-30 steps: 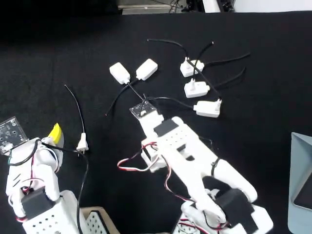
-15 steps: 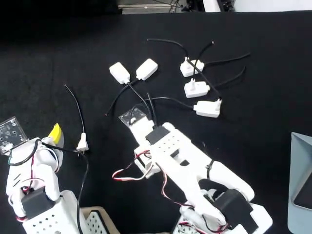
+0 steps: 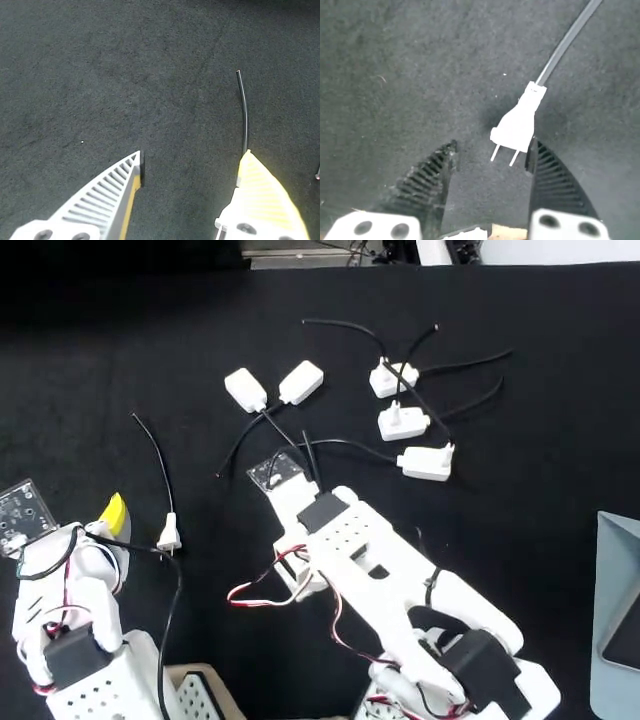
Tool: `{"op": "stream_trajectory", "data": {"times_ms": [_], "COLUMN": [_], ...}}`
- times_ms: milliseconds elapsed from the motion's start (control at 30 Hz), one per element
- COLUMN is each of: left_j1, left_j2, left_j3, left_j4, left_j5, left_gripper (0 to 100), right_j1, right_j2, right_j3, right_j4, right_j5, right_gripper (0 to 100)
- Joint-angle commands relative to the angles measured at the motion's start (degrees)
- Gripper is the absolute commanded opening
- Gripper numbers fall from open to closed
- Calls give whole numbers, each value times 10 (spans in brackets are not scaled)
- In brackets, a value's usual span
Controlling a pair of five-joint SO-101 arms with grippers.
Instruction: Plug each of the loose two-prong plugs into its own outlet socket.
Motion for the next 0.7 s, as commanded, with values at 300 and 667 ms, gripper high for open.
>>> {"op": "stream_trajectory", "data": {"times_ms": [300,667], "left_j1": [-4,-4], "left_j2": [-2,-2], "left_j3": [-2,-2], "left_j4": [-12,-12], "left_j5": [3,2], "left_gripper": [306,306], "right_j1": [-47,20], "right_j2": [-14,65], "right_j3": [27,19], "right_j4": [-54,-67], "right_j5": [-21,-18], "right_gripper": [218,218]}}
